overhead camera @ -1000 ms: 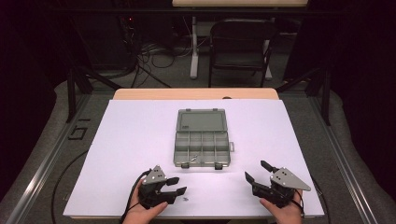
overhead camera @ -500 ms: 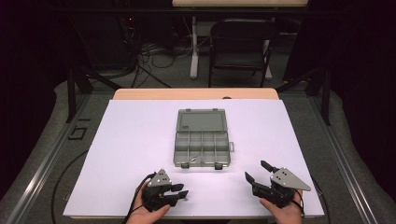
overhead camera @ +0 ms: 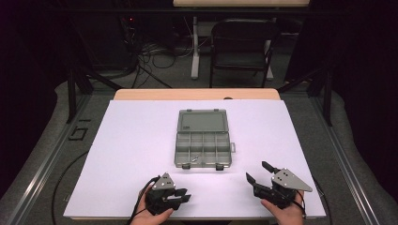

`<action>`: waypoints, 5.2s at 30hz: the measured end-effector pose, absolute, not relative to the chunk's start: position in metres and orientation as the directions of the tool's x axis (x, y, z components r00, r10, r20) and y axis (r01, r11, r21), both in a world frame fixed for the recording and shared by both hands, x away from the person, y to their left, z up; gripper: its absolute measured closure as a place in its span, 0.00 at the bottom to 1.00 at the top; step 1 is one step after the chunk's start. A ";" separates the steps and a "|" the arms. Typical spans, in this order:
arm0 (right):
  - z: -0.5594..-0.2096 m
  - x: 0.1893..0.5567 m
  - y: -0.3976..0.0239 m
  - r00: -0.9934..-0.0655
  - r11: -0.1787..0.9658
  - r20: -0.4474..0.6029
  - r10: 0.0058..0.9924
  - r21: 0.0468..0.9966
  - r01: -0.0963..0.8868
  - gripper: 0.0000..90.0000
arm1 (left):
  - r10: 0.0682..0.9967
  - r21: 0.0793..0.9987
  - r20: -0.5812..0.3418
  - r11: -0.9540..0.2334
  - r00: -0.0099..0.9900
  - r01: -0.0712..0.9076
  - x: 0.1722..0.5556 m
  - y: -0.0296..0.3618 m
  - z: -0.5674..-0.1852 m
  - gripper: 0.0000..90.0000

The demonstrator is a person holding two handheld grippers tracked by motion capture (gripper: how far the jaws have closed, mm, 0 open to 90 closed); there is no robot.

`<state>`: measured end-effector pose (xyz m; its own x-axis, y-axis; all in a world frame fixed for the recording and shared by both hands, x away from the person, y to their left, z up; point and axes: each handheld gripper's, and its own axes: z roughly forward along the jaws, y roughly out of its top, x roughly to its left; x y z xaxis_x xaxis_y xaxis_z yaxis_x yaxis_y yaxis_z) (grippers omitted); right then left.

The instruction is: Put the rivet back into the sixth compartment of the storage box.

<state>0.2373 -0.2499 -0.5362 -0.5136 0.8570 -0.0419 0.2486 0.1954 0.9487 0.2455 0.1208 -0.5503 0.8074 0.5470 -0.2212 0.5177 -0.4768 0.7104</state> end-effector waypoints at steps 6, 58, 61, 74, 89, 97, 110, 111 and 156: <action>-0.536 0.237 -0.250 -0.516 0.196 -0.043 0.856 0.949 0.247 0.32 | 0.550 0.701 -0.245 -0.468 0.798 0.538 0.245 0.120 -0.553 0.81; -0.536 0.238 -0.250 -0.524 0.198 -0.043 0.851 0.949 0.244 0.32 | 0.579 0.710 -0.237 -0.445 0.780 0.546 0.254 0.128 -0.551 0.92; -0.536 0.238 -0.249 -0.524 0.198 -0.041 0.850 0.949 0.247 0.32 | 0.586 0.716 -0.240 -0.431 0.774 0.548 0.254 0.129 -0.549 0.92; -0.536 0.239 -0.248 -0.530 0.204 -0.046 0.847 0.948 0.243 0.32 | 0.622 0.762 -0.202 -0.385 0.757 0.520 0.267 0.130 -0.533 0.92; -0.536 0.239 -0.248 -0.532 0.204 -0.044 0.845 0.948 0.244 0.32 | 0.629 0.791 -0.223 -0.330 0.745 0.515 0.297 0.123 -0.507 0.92; -0.536 0.239 -0.248 -0.532 0.203 -0.044 0.846 0.948 0.244 0.32 | 0.626 0.801 -0.219 -0.322 0.748 0.504 0.309 0.111 -0.497 0.92; -0.536 0.239 -0.248 -0.535 0.207 -0.049 0.844 0.949 0.240 0.32 | 0.638 0.807 -0.226 -0.301 0.736 0.508 0.329 0.092 -0.496 0.92; -0.536 0.239 -0.248 -0.533 0.206 -0.049 0.844 0.949 0.240 0.32 | 0.642 0.805 -0.227 -0.300 0.733 0.512 0.330 0.091 -0.497 0.92; -0.536 0.239 -0.249 -0.533 0.207 -0.047 0.845 0.948 0.243 0.32 | 0.702 0.803 -0.194 -0.288 0.685 0.522 0.346 0.094 -0.514 0.48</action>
